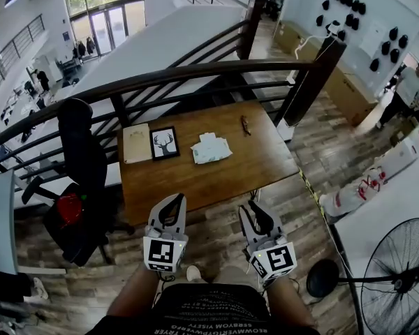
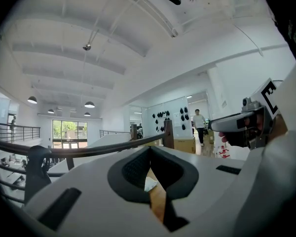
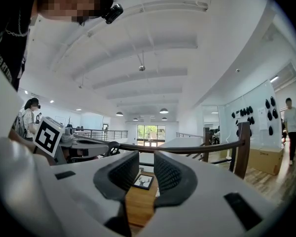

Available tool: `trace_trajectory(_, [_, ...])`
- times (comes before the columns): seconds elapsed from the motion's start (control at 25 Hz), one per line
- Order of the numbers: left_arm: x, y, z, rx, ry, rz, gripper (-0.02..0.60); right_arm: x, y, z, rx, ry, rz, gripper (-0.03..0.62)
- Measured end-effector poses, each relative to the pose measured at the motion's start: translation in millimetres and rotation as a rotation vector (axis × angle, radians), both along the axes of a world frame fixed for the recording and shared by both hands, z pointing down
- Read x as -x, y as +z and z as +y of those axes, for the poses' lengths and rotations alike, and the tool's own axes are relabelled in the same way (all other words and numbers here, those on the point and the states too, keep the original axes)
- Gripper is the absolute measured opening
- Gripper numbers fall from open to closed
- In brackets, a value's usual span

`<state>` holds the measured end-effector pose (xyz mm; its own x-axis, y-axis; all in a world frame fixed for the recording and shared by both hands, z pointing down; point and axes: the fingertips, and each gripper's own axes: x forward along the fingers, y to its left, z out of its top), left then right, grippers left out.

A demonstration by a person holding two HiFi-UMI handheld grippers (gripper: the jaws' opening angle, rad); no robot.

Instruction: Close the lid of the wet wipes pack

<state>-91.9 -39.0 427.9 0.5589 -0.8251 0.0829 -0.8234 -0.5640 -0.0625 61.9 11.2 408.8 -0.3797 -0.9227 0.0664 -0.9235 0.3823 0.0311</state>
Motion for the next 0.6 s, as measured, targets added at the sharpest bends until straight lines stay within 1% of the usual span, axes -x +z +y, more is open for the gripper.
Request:
trace_trajectory(0.32, [-14.7,4.6,-19.3,0.009,0.002,-0.01,0.026,-21.7,5.0,-19.7,0.001,0.012,-0.024,0.1])
trace_trajectory(0.6, [-30.0,4.0,-49.7,0.011,-0.037,-0.018,0.026,-35.4,6.9,-60.0,0.006,-0.042,-0.033,0.1])
